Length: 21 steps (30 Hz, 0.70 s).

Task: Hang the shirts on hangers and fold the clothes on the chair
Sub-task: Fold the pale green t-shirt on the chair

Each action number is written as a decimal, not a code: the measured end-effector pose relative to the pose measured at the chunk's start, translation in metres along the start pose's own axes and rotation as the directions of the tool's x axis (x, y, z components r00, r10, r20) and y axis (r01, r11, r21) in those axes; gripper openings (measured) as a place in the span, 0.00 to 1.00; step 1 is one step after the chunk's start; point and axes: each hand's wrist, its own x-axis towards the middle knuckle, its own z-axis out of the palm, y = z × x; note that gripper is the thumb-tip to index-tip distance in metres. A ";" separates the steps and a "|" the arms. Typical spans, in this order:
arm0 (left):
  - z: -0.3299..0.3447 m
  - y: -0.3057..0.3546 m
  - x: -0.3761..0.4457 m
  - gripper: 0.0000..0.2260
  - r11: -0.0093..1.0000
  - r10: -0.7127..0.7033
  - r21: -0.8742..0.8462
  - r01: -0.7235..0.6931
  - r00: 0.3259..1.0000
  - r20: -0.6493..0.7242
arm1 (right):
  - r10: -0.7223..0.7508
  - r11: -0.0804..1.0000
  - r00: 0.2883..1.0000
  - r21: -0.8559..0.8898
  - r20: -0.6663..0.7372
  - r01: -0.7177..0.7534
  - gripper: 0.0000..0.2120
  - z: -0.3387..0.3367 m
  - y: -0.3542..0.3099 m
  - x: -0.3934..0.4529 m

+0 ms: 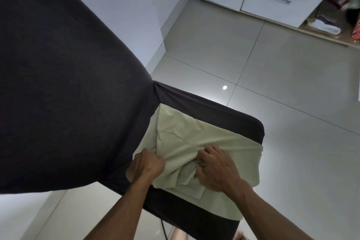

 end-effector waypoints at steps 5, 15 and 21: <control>-0.009 -0.005 0.003 0.17 0.996 -0.018 -0.092 0.010 0.997 -0.081 | 0.003 0.999 1.000 0.035 0.007 -0.003 0.12 -0.002 -0.001 0.004; -0.002 0.007 0.019 0.19 0.960 0.131 -0.231 -0.159 0.983 -0.132 | -0.112 0.984 0.993 -0.142 -0.028 0.107 0.12 0.004 0.002 -0.004; -0.001 0.001 0.011 0.15 0.952 0.186 -0.196 -0.234 0.954 -0.235 | -0.038 0.994 0.993 0.096 -0.110 0.048 0.08 -0.002 -0.001 -0.012</control>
